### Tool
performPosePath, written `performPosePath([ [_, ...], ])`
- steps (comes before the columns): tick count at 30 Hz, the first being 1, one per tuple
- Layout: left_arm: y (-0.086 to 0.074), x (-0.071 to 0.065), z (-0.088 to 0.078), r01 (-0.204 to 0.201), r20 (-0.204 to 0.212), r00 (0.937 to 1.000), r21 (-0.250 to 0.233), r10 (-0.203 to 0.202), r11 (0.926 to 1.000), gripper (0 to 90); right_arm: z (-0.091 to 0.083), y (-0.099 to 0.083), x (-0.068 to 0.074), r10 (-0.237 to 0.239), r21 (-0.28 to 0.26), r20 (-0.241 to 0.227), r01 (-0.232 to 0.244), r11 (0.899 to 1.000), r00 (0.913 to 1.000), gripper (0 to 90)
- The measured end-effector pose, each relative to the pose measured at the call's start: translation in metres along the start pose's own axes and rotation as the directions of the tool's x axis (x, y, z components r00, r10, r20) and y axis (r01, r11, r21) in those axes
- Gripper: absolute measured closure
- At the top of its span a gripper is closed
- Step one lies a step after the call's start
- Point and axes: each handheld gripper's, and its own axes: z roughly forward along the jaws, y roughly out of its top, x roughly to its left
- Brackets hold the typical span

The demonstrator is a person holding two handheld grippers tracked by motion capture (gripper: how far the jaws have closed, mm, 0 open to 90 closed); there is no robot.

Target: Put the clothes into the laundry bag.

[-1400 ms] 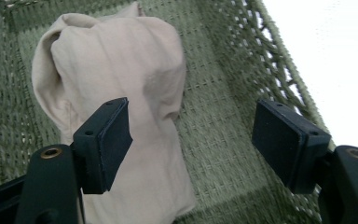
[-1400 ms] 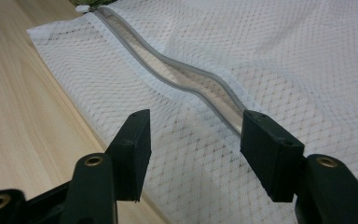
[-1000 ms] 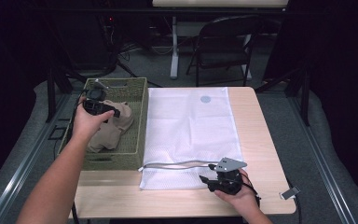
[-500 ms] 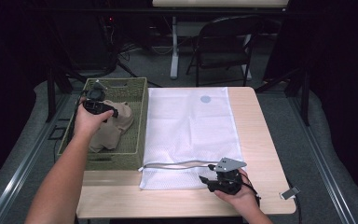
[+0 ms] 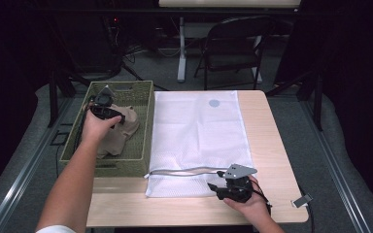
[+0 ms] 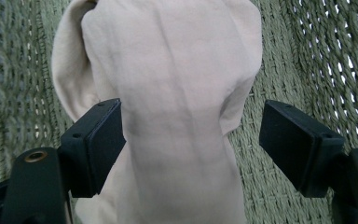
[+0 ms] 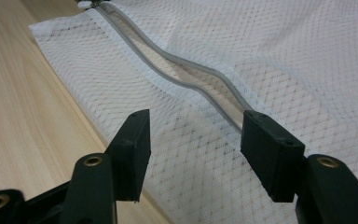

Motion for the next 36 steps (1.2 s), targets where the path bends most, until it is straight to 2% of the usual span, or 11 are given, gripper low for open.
performPosePath([
  [7,0.003,-0.004,0.014,-0.004,-0.012,0.9999,0.019,0.004,0.9998,21.8,0.0,0.0,0.001,-0.005,-0.001,-0.002,0.005,1.0,1.0,42.0],
  [12,0.003,-0.008,0.023,-0.008,-0.057,0.9983,0.054,0.011,0.9985,21.8,0.0,0.0,0.001,-0.006,0.001,-0.003,0.006,1.0,1.0,42.0],
  [17,0.003,-0.007,0.03,0.0,-0.078,0.997,0.068,0.005,0.9977,21.8,0.0,0.0,0.001,-0.006,0.002,-0.003,0.006,1.0,1.0,42.0],
  [29,0.004,-0.007,0.037,0.0,-0.097,0.9953,0.085,0.008,0.9964,21.8,0.0,0.0,0.001,-0.01,0.002,-0.007,0.01,1.0,0.9999,42.0],
  [36,0.003,-0.002,0.042,0.018,-0.102,0.9947,0.096,-0.008,0.9952,21.8,0.0,0.0,0.001,-0.009,0.003,-0.009,0.009,1.0,0.9999,41.9],
])
